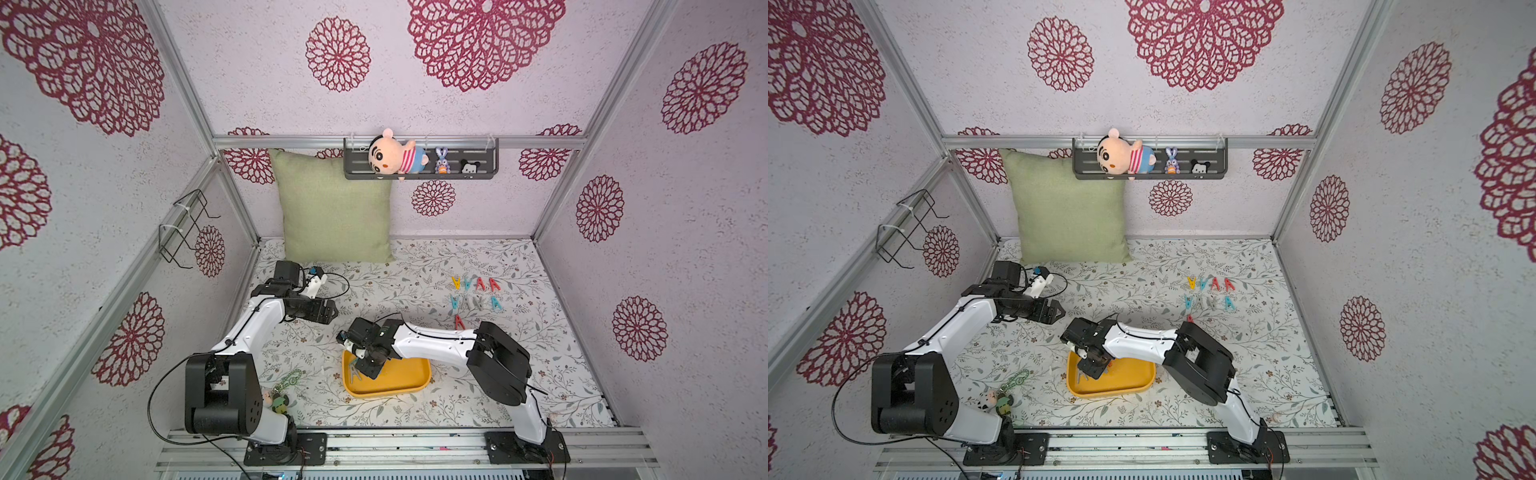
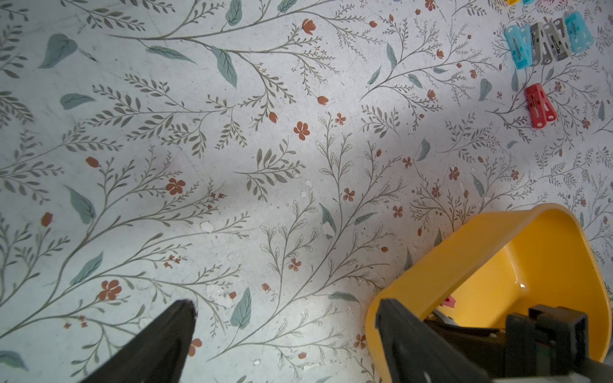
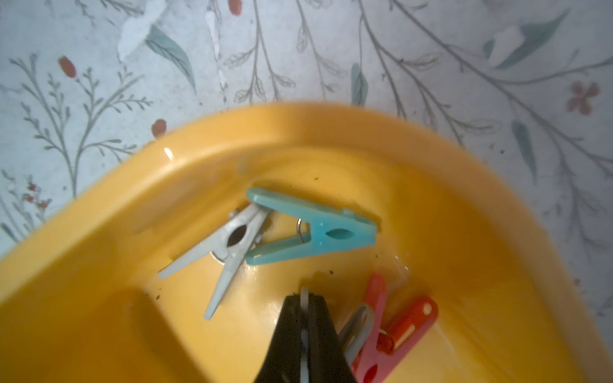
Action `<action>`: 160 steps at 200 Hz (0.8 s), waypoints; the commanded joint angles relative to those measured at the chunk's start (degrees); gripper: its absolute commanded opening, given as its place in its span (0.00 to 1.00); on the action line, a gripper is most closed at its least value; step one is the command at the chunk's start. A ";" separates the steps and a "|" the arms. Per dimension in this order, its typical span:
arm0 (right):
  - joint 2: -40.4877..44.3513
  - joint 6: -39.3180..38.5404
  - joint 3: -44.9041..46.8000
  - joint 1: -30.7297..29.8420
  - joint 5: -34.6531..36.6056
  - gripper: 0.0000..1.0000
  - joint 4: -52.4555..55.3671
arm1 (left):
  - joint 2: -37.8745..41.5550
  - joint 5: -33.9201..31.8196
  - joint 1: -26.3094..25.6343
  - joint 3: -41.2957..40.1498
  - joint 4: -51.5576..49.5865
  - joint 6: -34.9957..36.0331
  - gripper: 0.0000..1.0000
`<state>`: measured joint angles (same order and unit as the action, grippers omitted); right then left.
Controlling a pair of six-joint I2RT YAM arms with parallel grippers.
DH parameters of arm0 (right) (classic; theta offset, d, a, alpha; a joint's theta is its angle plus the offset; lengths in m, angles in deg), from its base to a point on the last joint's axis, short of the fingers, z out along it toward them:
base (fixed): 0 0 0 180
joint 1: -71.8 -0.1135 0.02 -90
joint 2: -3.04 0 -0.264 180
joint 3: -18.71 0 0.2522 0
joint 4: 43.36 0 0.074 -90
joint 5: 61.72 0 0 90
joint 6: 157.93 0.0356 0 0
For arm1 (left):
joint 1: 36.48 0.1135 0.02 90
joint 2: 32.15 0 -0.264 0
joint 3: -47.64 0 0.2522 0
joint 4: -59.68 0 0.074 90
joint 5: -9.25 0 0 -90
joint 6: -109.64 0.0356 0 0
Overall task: Take the clothespins out of the storage box
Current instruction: Pick up the clothespin from the storage box.
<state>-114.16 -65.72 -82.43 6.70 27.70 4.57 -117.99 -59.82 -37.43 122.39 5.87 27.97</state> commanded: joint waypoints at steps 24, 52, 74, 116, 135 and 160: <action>9.76 2.88 0.36 -0.13 -0.62 0.00 -2.48 | -0.09 1.14 0.42 0.07 0.34 -0.10 0.94; 13.31 4.43 0.01 0.60 -0.74 0.00 -3.80 | -0.11 1.22 0.42 0.15 0.16 -0.15 0.94; 15.60 7.96 0.01 3.52 0.21 0.00 -3.18 | -0.02 1.04 0.42 0.04 0.26 -0.10 0.94; 22.43 14.76 7.39 12.74 2.40 0.00 -2.61 | -0.11 1.05 0.39 0.07 0.27 0.01 0.94; 25.21 17.61 11.28 17.95 3.91 0.00 -0.63 | -0.03 0.96 0.42 0.00 0.24 0.01 0.94; 28.61 19.90 16.40 25.06 4.87 0.00 1.47 | 0.00 1.04 0.42 0.00 0.40 0.01 0.94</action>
<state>-89.97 -50.50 -69.62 26.57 30.20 2.21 -117.99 -59.43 -37.43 122.39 5.85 27.93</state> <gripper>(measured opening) 0.079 0.937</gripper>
